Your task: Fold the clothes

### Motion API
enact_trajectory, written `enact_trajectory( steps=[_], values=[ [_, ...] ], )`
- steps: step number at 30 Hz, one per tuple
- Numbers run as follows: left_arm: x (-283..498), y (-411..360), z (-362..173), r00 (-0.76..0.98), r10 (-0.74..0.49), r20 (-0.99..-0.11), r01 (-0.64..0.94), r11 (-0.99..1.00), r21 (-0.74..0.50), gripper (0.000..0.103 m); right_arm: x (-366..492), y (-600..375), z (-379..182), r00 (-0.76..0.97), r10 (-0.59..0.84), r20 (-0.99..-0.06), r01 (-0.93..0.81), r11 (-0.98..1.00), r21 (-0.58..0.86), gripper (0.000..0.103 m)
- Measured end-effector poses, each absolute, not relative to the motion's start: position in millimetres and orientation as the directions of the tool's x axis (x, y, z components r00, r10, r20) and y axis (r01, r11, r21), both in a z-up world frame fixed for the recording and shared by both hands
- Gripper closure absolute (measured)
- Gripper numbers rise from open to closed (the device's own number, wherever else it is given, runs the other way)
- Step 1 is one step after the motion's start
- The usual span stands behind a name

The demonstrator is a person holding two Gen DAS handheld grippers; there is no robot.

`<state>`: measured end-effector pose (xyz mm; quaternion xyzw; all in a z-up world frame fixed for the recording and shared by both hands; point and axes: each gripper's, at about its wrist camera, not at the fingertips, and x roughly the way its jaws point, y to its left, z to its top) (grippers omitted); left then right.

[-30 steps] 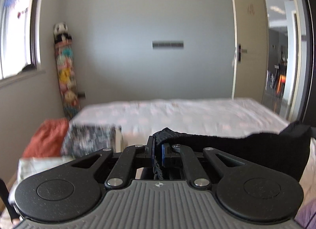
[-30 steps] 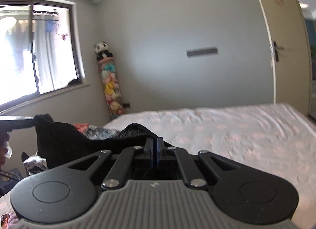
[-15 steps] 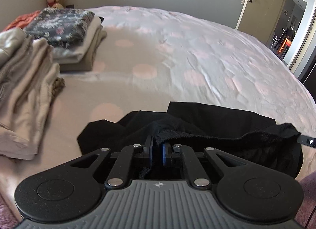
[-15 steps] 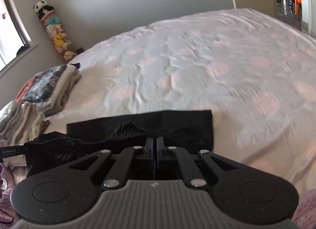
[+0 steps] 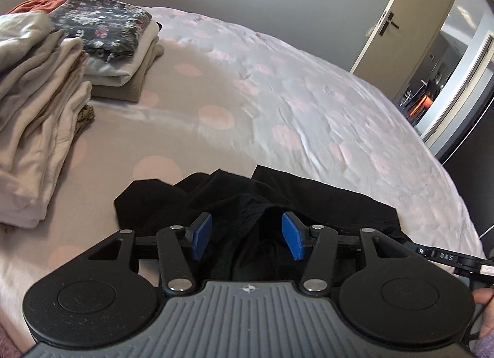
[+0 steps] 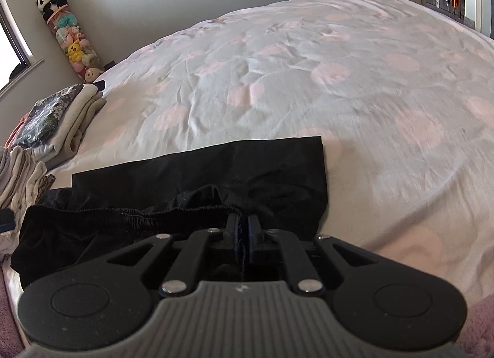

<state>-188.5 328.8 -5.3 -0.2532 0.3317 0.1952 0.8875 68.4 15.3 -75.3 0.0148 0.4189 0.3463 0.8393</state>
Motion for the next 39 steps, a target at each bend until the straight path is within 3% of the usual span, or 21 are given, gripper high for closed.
enact_trajectory(
  steps=[3, 11, 14, 22, 24, 34, 37, 38, 39],
  values=[
    [-200.8, 324.7, -11.6, 0.663, 0.218, -0.716, -0.557, 0.783, -0.277, 0.073, 66.5, 16.1, -75.6, 0.414, 0.594, -0.69, -0.576, 0.758, 0.307, 0.093],
    [-193.3, 309.4, -33.6, 0.619, 0.233, -0.75, -0.545, 0.815, -0.197, 0.073, 59.9, 15.8, -72.2, 0.436, 0.602, -0.669, -0.598, 0.749, 0.285, 0.087],
    [-183.2, 307.2, -41.3, 0.581, 0.277, -0.765, -0.561, 0.817, -0.13, 0.079, 58.2, 15.7, -71.2, 0.439, 0.608, -0.661, -0.607, 0.744, 0.281, 0.084],
    [-173.8, 310.7, -48.7, 0.556, 0.309, -0.771, -0.58, 0.809, -0.094, 0.088, 55.5, 6.3, -63.6, 0.473, 0.618, -0.629, -0.59, 0.752, 0.295, 0.08],
    [-173.6, 310.7, -49.7, 0.551, 0.315, -0.773, -0.582, 0.809, -0.085, 0.088, 54.2, 2.6, -60.8, 0.493, 0.561, -0.665, -0.554, 0.792, 0.257, 0.076],
    [-170.6, 308.8, -53.5, 0.559, 0.315, -0.767, -0.573, 0.815, -0.083, 0.088, 43.6, 22.5, -73.7, 0.427, 0.516, -0.743, -0.644, 0.75, 0.151, 0.076],
    [-167.1, 309.6, -59.2, 0.543, 0.308, -0.782, -0.578, 0.812, -0.082, 0.088, 52.9, 25.0, -82.1, 0.393, 0.501, -0.771, -0.627, 0.76, 0.174, 0.083],
    [-166.1, 308.2, -60.3, 0.538, 0.313, -0.782, -0.575, 0.815, -0.069, 0.088, 55.7, 25.8, -84.7, 0.382, 0.495, -0.78, -0.62, 0.764, 0.181, 0.093],
    [-164.7, 306.2, -61.0, 0.53, 0.322, -0.784, -0.571, 0.819, -0.05, 0.088, 57.9, 26.2, -86.5, 0.376, 0.491, -0.786, -0.613, 0.768, 0.186, 0.096]
  ],
)
